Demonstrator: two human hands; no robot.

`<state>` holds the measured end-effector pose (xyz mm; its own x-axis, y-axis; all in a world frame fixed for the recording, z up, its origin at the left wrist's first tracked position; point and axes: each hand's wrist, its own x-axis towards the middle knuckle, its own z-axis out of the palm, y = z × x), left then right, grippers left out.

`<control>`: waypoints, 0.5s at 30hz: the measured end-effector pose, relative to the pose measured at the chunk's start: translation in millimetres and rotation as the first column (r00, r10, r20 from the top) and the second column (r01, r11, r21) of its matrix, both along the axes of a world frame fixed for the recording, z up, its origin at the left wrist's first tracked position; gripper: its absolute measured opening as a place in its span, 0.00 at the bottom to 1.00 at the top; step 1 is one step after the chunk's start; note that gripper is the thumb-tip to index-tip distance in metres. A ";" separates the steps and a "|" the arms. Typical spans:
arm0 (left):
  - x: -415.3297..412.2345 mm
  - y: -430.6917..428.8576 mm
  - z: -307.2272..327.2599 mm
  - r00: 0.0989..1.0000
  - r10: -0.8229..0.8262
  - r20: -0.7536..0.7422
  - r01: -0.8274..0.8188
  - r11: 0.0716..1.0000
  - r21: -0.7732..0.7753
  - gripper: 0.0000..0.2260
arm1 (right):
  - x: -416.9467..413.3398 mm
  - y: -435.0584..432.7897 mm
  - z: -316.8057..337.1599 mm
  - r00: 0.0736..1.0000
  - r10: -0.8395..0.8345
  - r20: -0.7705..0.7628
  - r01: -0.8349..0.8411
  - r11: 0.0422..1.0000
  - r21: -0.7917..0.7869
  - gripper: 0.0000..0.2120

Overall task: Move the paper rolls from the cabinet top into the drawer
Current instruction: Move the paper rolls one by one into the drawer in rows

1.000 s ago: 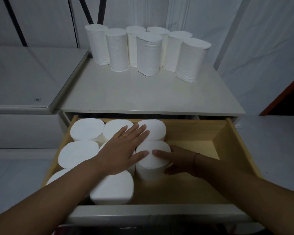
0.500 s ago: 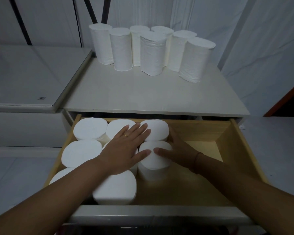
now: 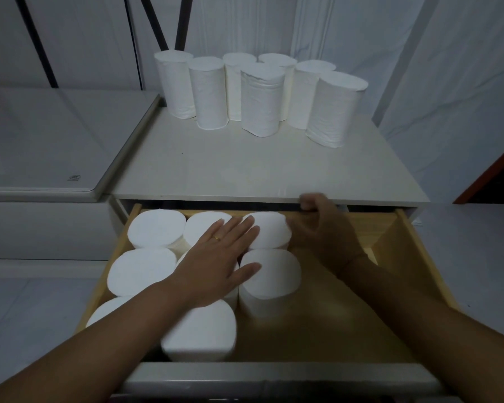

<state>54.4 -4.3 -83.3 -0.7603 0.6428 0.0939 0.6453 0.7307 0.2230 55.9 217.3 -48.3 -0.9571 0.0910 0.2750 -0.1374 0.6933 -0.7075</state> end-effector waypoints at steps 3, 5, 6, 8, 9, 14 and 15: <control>-3.3 2.4 4.4 0.998 0.020 -0.062 -0.019 1.000 0.017 0.30 | -24.0 18.6 25.0 0.988 -0.110 -0.105 0.097 0.988 -0.120 0.20; -6.4 3.4 7.2 0.995 0.037 -0.088 -0.035 0.999 0.026 0.30 | -47.1 33.9 36.0 0.980 -0.168 -0.106 0.145 0.970 -0.196 0.23; -7.8 3.7 7.7 0.995 0.043 -0.094 -0.041 0.999 0.028 0.30 | -59.2 41.9 39.8 0.975 -0.198 -0.098 0.171 0.957 -0.233 0.26; -10.3 4.3 7.4 0.993 0.052 -0.102 -0.050 0.998 0.025 0.30 | -84.6 56.4 44.4 0.963 -0.256 -0.082 0.223 0.932 -0.285 0.32; -11.7 4.7 6.8 0.993 0.058 -0.105 -0.056 0.998 0.026 0.30 | -97.2 62.6 45.6 0.957 -0.280 -0.076 0.246 0.923 -0.295 0.35; -21.1 11.3 4.9 0.992 0.077 -0.103 -0.070 0.995 0.065 0.31 | -148.0 79.8 49.4 0.938 -0.343 -0.046 0.312 0.896 -0.317 0.46; -22.8 13.1 4.5 0.991 0.075 -0.109 -0.068 0.996 0.064 0.31 | -156.2 81.5 50.1 0.937 -0.345 -0.048 0.312 0.892 -0.326 0.47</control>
